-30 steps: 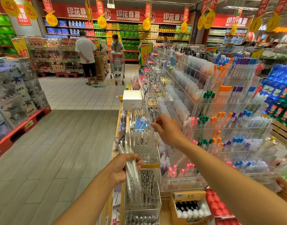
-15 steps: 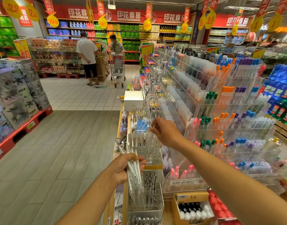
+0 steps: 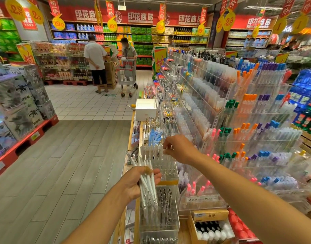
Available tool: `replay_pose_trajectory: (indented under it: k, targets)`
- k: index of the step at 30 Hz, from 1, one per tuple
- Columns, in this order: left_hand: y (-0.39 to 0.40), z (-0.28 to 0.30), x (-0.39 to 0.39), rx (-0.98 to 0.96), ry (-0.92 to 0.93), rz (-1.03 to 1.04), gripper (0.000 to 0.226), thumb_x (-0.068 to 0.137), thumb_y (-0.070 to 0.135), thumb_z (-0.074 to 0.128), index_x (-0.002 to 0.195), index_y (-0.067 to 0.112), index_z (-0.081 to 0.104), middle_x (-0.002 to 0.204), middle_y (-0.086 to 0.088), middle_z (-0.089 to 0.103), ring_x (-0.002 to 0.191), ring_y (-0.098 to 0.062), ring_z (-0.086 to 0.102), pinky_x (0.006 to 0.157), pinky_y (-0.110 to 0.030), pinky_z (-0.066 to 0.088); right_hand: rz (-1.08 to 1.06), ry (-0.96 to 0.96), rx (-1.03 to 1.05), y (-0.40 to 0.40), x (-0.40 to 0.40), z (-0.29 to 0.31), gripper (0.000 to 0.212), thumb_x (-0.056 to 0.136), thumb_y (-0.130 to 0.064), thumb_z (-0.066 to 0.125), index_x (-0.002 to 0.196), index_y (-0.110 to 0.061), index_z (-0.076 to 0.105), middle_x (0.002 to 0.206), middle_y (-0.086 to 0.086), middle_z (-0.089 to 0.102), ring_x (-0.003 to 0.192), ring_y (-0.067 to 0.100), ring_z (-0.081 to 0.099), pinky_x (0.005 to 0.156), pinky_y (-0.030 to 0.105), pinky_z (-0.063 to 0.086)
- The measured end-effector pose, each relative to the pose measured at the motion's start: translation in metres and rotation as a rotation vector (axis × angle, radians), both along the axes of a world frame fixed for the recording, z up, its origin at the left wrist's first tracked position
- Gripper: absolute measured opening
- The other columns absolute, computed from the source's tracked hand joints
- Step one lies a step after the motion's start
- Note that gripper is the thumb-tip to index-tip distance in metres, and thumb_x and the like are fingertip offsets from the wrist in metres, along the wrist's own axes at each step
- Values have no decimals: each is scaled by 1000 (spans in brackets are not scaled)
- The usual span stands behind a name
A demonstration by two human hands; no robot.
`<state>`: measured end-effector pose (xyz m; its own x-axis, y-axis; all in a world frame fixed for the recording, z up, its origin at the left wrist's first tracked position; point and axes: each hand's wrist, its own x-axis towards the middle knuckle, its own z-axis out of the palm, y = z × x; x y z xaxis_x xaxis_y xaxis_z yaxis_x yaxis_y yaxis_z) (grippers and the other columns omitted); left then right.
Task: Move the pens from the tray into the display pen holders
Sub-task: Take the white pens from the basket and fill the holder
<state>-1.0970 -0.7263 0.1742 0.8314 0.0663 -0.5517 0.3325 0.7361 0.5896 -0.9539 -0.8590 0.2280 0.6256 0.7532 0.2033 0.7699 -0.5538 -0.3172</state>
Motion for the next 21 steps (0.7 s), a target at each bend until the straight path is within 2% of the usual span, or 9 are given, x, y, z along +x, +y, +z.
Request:
replay_pose_trajectory:
  k: [3,6,11,18,21]
  targets:
    - [0,-2,1,-3,-3,-8,19,87,-11,51,98,-19,63,97,-34,70,80,-36,75,61,-39,63,-12,8,21,2,-1,-5,14,87,-23,72,98,-14,72,95,1,70,83,13,56,74,25,44]
    - [-1,-2,2,17,-3,-4,18,87,-10,52,99,-19,63,97,-34,70,79,-36,75,60,-38,62,-34,-62,6,4,-2,-7,16,89,-29,69,99,-17,72,93,-2,68,95,18,53,84,32,46]
    - [-4,3,4,50,12,53,20,87,-13,53,107,-17,55,89,-36,70,74,-37,75,55,-39,61,-45,-142,-66,4,-4,-3,23,89,-37,66,106,-22,70,102,-3,65,102,19,46,85,34,41]
    - [-12,5,1,65,3,78,16,88,-14,52,104,-16,55,87,-35,70,89,-38,70,55,-41,62,-104,-131,-76,4,-6,-4,24,90,-43,64,106,-26,69,105,-4,63,105,20,48,89,35,39]
    - [-15,6,1,83,-16,90,12,90,-12,53,100,-15,58,86,-33,71,86,-37,71,59,-41,62,-126,-117,29,0,-12,-3,28,91,-44,61,113,-26,66,103,-6,61,104,18,48,93,36,40]
